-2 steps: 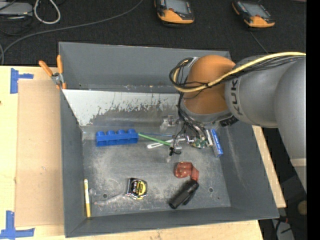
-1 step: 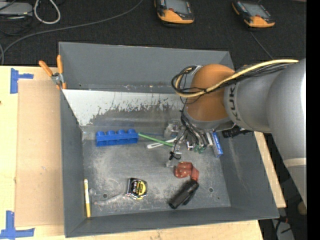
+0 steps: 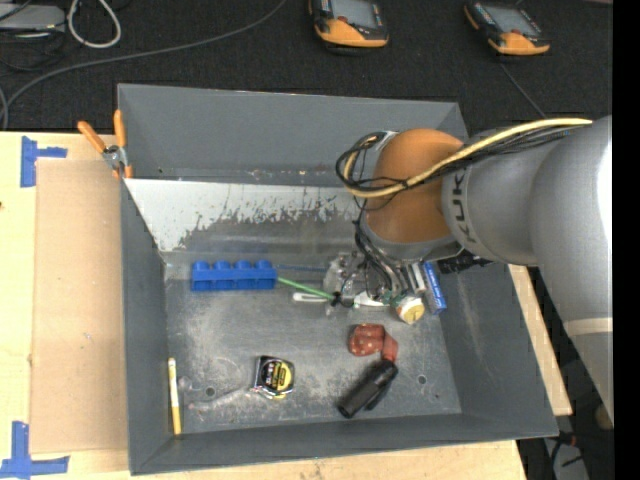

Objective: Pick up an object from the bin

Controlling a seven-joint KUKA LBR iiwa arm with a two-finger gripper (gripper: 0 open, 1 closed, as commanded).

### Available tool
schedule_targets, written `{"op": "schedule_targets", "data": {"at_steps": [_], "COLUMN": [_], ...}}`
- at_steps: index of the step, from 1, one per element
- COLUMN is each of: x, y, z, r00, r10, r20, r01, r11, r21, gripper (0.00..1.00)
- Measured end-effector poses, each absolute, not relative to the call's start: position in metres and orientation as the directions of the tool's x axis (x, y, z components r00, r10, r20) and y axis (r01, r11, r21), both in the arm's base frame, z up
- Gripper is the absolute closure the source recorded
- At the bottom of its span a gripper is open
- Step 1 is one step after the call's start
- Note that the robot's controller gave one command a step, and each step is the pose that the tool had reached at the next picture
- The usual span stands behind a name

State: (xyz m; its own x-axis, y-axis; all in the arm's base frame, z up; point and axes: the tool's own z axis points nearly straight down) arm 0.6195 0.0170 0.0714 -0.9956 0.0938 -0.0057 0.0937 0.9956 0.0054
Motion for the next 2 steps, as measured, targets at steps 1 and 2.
{"op": "schedule_targets", "data": {"at_steps": [1,2], "x": [0.6196,0.6191], "y": [0.017,0.0169], "z": [0.0714,0.079], "r00": [-0.996,-0.995], "r10": [0.094,0.095], "r20": [-0.006,-0.005], "r01": [0.094,0.095], "r11": [0.996,0.995], "r21": [0.005,0.006], "gripper": [1.0,1.0]}}
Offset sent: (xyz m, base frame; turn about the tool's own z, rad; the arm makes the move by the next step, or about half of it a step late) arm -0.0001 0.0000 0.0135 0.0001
